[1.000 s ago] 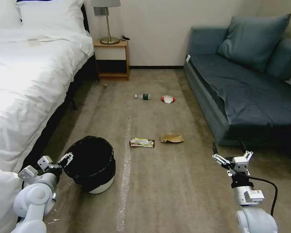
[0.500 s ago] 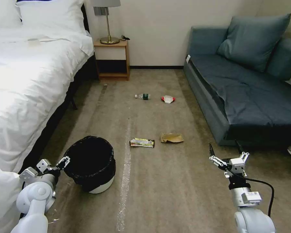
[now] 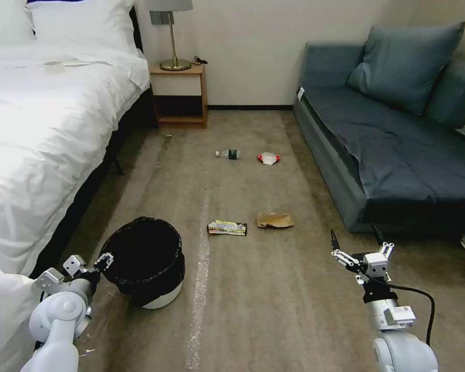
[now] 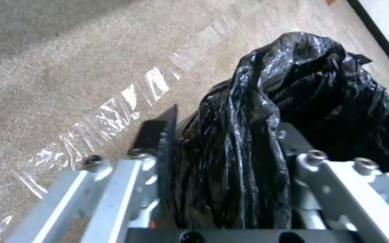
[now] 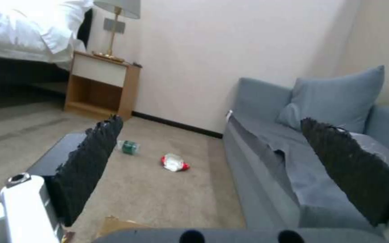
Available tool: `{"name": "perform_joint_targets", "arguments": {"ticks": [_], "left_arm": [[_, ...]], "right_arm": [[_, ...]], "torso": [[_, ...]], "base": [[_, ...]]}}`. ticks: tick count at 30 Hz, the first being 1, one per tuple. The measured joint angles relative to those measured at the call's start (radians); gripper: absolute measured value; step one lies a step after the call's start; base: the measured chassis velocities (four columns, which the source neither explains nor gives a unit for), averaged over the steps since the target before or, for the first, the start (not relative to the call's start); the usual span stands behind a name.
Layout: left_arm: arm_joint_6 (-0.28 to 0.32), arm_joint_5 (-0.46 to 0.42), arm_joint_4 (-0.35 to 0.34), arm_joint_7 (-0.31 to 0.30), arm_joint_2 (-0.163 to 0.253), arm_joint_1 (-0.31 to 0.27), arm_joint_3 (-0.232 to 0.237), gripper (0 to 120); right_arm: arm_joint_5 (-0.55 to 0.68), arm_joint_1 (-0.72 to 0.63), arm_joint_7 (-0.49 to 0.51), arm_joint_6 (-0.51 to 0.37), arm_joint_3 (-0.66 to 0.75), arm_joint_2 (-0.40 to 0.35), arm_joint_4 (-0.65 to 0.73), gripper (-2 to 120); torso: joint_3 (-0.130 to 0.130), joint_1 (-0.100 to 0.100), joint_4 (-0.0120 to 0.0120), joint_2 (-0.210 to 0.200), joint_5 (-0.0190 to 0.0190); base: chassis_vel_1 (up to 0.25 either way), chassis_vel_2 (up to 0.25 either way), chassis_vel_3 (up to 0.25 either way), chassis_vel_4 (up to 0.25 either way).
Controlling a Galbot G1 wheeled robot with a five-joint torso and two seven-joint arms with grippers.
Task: Pick up the trash bin, then pick up the garbage on the floor and place it into the trash bin.
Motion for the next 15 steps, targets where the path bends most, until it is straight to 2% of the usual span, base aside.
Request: {"name": "perform_joint_targets", "arguments": {"ticks": [2,3,6,9,15], "left_arm": [[0.001,0.005,0.005,0.008,-0.002,0.000,0.001,29],[0.001,0.005,0.005,0.008,-0.002,0.000,0.001,29],[0.004,0.012,0.013,0.024,-0.002,0.004,0.001,11],[0.004,0.015,0.013,0.030,-0.001,0.008,0.001,6],[0.005,0.025,0.009,0.040,-0.003,0.016,0.001,6]], "right_arm": [[0.002,0.001,-0.004,0.004,-0.002,0.000,-0.002,100],[0.002,0.001,-0.004,0.004,-0.002,0.000,-0.002,100],[0.006,0.002,-0.008,0.008,0.001,-0.002,-0.004,100],[0.009,0.002,-0.010,0.010,0.003,-0.002,-0.004,100],[0.010,0.005,-0.014,0.015,0.002,-0.001,-0.008,100]], "torso": [[0.000,0.000,0.0001,0.000,0.0000],[0.000,0.000,0.0001,0.000,0.0000],[0.000,0.000,0.0000,0.000,0.0000],[0.000,0.000,0.0002,0.000,0.0004],[0.000,0.000,0.0001,0.000,0.0002]], "base": [[0.000,0.000,0.000,0.000],[0.000,0.000,0.000,0.000],[0.000,0.000,0.000,0.000],[0.000,0.000,0.000,0.000],[0.000,0.000,0.000,0.000]]}}
